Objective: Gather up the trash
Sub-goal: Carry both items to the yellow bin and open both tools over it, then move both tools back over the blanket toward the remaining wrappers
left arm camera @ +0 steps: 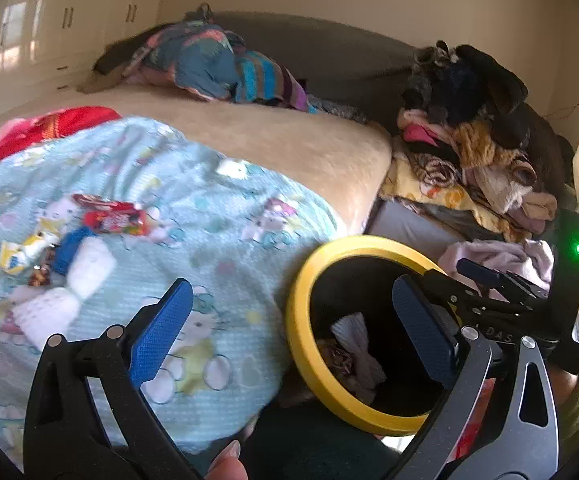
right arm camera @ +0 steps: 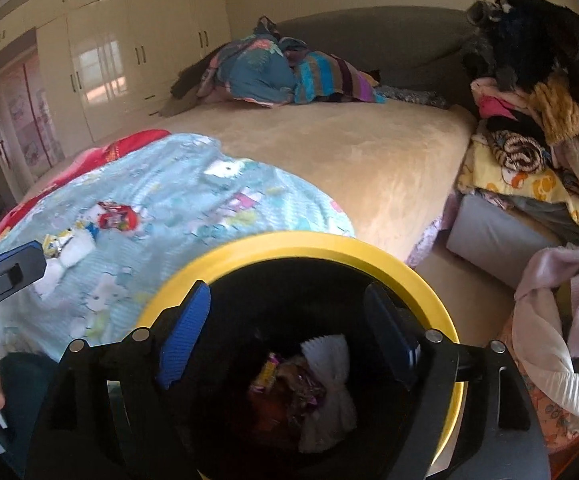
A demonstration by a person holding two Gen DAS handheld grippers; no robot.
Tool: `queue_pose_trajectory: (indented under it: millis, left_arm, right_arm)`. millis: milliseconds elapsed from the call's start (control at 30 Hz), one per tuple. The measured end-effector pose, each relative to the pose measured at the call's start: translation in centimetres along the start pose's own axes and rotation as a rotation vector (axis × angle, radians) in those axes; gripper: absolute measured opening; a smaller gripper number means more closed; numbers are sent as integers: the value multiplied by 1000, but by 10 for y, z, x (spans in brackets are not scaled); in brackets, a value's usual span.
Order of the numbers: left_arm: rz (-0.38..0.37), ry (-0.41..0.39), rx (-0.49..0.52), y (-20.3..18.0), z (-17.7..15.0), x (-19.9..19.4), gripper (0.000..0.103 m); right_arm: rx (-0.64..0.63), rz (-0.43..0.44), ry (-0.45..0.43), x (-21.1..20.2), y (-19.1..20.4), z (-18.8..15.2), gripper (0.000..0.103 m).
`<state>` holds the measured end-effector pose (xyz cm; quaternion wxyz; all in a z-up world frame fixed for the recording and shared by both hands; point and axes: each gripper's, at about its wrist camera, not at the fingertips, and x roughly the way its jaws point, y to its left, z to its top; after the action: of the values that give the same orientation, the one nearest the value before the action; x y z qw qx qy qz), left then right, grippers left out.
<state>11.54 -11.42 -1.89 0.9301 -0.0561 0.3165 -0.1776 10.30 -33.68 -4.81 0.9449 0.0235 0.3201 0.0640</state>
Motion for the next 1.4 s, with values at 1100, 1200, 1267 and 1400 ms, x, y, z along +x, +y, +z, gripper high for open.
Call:
queue_pose_trajectory:
  millis: [1100,1200,1267,1400]
  left_arm:
    - [216,-162,-256,133,5,-76,92]
    - [239,-170,-285,147,4,-81,92]
    - [254,-174,-305,157,3,-85,92]
    - [283,-181,-334,176,0,-89,92]
  right_arm:
    - [-190,144,-74,-27,120,23,89]
    - [-200,164,-73,-24,131,25,89]
    - [-205,181,-70,-21,139,26,89]
    - [-215,214,-63,-12,156,28,89]
